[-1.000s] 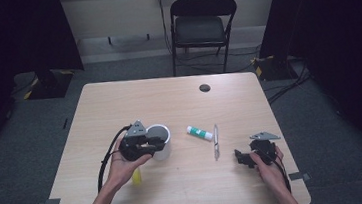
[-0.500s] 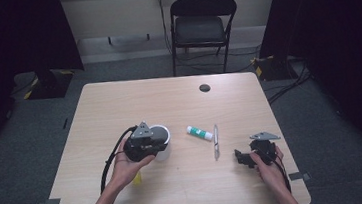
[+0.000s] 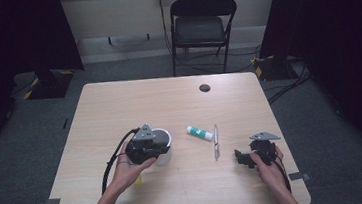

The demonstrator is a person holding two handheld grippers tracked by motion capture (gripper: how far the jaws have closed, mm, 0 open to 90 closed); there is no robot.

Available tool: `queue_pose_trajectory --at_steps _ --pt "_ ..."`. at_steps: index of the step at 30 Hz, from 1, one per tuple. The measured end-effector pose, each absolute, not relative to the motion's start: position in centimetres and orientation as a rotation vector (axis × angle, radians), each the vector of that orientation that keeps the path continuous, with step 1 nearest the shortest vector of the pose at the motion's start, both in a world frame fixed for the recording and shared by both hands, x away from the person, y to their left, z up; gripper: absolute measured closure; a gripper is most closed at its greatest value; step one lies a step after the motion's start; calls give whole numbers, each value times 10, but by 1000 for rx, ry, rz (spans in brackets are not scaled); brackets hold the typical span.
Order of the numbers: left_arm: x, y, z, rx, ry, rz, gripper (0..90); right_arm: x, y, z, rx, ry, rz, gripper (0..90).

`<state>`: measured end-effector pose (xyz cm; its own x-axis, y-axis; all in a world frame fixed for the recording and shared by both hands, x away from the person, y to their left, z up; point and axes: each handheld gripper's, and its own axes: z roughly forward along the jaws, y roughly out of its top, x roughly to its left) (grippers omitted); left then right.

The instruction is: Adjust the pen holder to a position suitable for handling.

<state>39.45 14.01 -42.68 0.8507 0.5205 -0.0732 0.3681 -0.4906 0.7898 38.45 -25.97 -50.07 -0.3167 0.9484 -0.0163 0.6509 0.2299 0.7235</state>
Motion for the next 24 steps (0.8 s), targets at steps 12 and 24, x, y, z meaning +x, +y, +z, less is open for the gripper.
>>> queue_pose_trajectory --at_steps 12,24 --pt "386 134 -428 2125 615 184 809 385 -260 -501 1466 2051 864 62" --pt "378 113 -428 2137 557 130 808 385 -260 -501 1466 2051 864 61"
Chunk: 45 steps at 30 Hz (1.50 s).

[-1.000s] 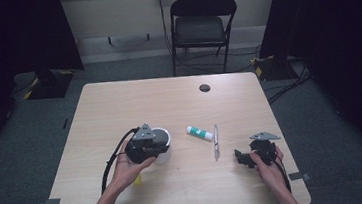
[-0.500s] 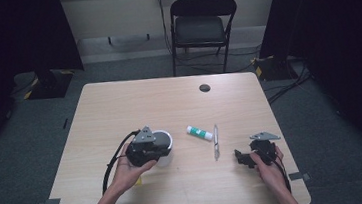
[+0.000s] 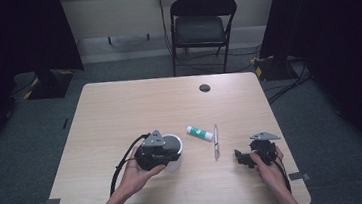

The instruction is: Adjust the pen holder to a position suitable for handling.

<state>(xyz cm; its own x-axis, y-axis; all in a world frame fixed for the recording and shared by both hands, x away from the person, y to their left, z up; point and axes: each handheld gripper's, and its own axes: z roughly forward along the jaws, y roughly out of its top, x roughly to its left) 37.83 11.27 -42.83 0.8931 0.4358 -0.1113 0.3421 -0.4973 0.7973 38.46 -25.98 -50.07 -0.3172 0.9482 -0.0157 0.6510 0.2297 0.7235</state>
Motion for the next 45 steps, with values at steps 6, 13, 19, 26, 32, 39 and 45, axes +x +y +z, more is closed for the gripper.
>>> queue_pose_trajectory --at_steps 6,13,19,26,32,39,45 --pt "372 106 -428 2148 534 111 808 385 -260 -501 1467 2051 864 61" --pt "365 103 -428 2149 510 96 809 385 -260 -501 1465 2052 864 62" --pt "358 103 -426 2162 500 85 808 385 -260 -501 1466 2051 864 62" --pt "357 107 -417 2111 502 74 829 385 -260 -501 1466 2051 864 62" --pt "362 118 -409 2072 507 80 794 385 -260 -501 1464 2052 865 62" --pt "364 143 -390 1985 551 125 756 385 -260 -501 1464 2053 865 62" --pt "355 161 -392 1967 588 166 707 384 -260 -501 1468 2050 865 62"
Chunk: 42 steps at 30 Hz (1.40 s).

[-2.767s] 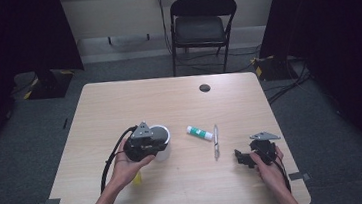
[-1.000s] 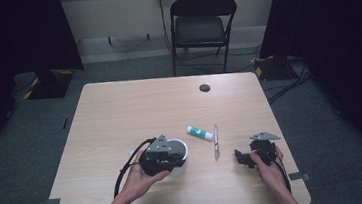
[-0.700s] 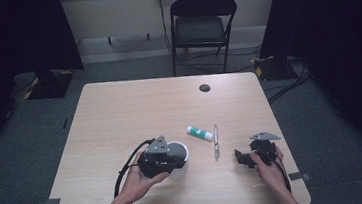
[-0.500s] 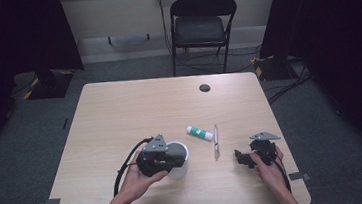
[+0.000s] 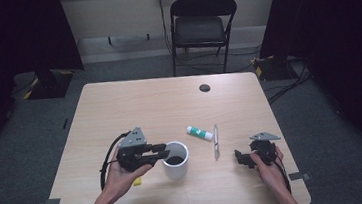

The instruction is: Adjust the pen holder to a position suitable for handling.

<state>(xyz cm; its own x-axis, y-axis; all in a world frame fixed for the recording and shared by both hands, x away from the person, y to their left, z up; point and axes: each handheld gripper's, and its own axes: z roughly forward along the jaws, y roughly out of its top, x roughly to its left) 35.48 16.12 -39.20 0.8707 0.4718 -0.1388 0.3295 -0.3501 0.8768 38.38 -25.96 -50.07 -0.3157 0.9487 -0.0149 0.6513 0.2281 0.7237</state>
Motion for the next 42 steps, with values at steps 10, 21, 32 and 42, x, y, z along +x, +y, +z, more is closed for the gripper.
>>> queue_pose_trajectory --at_steps 10,21,32,42 --pt "359 220 -416 2000 794 224 610 385 -260 -501 1461 2055 865 59" --pt "370 250 -459 2016 992 254 376 385 -260 -501 1461 2055 865 59" --pt "381 249 -479 2108 1021 233 336 385 -260 -501 1459 2056 866 59" --pt "385 241 -486 2121 1028 192 312 385 -260 -501 1460 2056 865 59"
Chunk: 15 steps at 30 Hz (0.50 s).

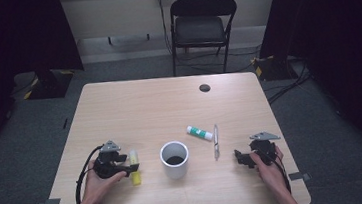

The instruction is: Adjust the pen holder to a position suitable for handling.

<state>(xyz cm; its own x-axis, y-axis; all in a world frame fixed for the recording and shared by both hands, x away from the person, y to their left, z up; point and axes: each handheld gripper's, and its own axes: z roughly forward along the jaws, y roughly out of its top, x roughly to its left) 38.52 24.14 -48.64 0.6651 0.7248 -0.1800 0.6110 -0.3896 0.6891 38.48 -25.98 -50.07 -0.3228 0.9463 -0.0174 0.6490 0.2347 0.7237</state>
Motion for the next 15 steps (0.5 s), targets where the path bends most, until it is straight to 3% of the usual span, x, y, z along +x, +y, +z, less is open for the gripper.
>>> queue_pose_trajectory --at_steps 15 --pt "382 230 -487 2175 981 176 312 385 -260 -501 1459 2056 866 59"
